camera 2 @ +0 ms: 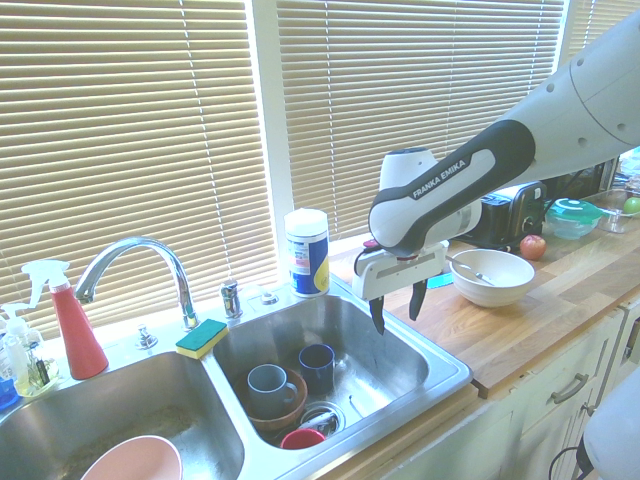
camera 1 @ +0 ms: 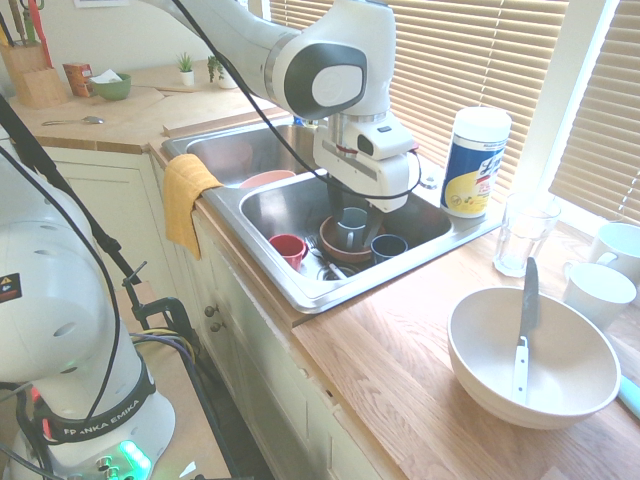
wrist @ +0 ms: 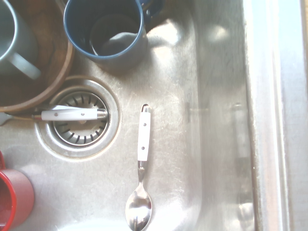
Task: Put the knife into the sink
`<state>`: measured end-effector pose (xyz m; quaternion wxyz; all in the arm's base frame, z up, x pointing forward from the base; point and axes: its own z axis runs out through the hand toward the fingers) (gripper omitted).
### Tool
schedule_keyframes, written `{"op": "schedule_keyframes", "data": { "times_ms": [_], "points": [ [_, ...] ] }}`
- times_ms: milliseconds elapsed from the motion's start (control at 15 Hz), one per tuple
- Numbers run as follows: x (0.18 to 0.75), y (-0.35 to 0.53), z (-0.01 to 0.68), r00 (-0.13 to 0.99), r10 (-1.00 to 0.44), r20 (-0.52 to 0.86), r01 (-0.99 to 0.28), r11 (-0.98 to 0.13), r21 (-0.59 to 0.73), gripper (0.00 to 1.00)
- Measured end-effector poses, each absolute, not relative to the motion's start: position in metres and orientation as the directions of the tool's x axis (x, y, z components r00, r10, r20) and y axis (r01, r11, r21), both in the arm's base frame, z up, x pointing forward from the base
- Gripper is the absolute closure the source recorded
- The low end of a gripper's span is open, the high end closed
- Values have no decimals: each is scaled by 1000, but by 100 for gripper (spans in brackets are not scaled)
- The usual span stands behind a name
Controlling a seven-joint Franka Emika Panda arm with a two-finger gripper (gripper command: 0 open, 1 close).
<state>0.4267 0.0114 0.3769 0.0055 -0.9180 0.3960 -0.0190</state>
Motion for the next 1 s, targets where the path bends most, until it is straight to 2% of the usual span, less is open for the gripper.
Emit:
{"op": "schedule_keyframes", "data": {
  "times_ms": [200,533,733,867,1000],
  "points": [
    [427,11,377,714,-699,36,-700,-715,-7,0],
    [434,-30,417,883,-463,79,-468,-882,55,0],
    [423,-93,442,929,-357,98,-364,-929,70,0],
    [413,-135,450,937,-336,89,-343,-937,70,0],
    [404,-174,447,926,-367,88,-373,-925,64,0]
  ]
}}
